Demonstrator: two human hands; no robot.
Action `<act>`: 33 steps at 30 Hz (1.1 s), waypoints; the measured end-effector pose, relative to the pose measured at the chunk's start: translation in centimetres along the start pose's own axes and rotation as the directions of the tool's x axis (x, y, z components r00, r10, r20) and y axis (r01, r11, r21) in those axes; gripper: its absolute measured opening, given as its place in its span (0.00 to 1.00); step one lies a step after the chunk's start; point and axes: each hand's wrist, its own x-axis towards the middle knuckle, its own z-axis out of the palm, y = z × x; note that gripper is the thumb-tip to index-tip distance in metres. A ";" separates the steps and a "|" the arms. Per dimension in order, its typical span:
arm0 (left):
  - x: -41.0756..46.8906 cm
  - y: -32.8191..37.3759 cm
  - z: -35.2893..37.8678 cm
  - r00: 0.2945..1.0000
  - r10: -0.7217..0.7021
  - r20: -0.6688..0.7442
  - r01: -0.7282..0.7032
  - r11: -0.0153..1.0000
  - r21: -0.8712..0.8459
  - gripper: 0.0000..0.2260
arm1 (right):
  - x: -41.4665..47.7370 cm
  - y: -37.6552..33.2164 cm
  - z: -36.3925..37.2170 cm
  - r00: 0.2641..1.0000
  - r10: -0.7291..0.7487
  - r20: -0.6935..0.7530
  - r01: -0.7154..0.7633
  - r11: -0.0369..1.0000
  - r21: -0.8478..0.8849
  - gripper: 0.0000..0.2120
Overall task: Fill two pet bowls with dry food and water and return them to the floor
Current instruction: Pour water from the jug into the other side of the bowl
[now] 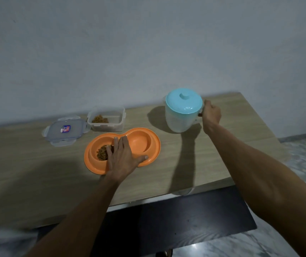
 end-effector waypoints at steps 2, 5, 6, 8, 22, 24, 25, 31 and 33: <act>0.0 0.0 0.0 1.000 0.007 -0.007 -0.007 1.000 0.011 0.53 | -0.4 -0.5 0.2 1.000 0.026 -0.007 -0.025 0.999 0.048 0.18; 0.0 -0.1 0.0 1.000 0.010 0.000 -0.010 1.000 0.013 0.53 | -1.1 -1.5 0.5 1.000 0.000 -0.002 0.000 1.000 0.016 0.17; 0.0 -0.1 -0.1 1.000 0.006 0.001 -0.006 1.000 0.010 0.53 | -1.4 -1.9 0.7 1.000 -0.016 0.002 0.016 1.000 -0.007 0.17; 0.0 -0.1 -0.2 1.000 -0.002 0.003 0.002 1.000 0.003 0.53 | -2.0 -2.7 1.0 0.998 -0.059 0.023 0.060 0.998 -0.037 0.17; 0.1 -0.6 -0.3 1.000 0.013 0.003 -0.013 1.000 -0.023 0.53 | -7.5 -6.7 3.5 0.794 -0.512 0.328 0.606 0.707 -0.365 0.21; 0.2 -0.7 -0.2 1.000 0.020 0.007 -0.019 0.999 -0.036 0.53 | -8.1 -6.8 4.0 0.759 -0.538 0.368 0.649 0.667 -0.365 0.21; 0.2 -0.7 -0.2 1.000 0.021 0.009 -0.021 0.999 -0.042 0.53 | -8.3 -6.9 4.2 0.743 -0.550 0.382 0.668 0.651 -0.361 0.21; 0.2 -0.7 0.0 1.000 0.017 0.009 -0.016 0.998 -0.060 0.52 | -9.8 -7.2 5.3 0.653 -0.612 0.447 0.758 0.521 -0.393 0.22; 0.3 -0.7 0.1 1.000 0.016 0.008 -0.015 0.998 -0.060 0.52 | -10.2 -7.2 5.4 0.628 -0.627 0.461 0.778 0.480 -0.406 0.24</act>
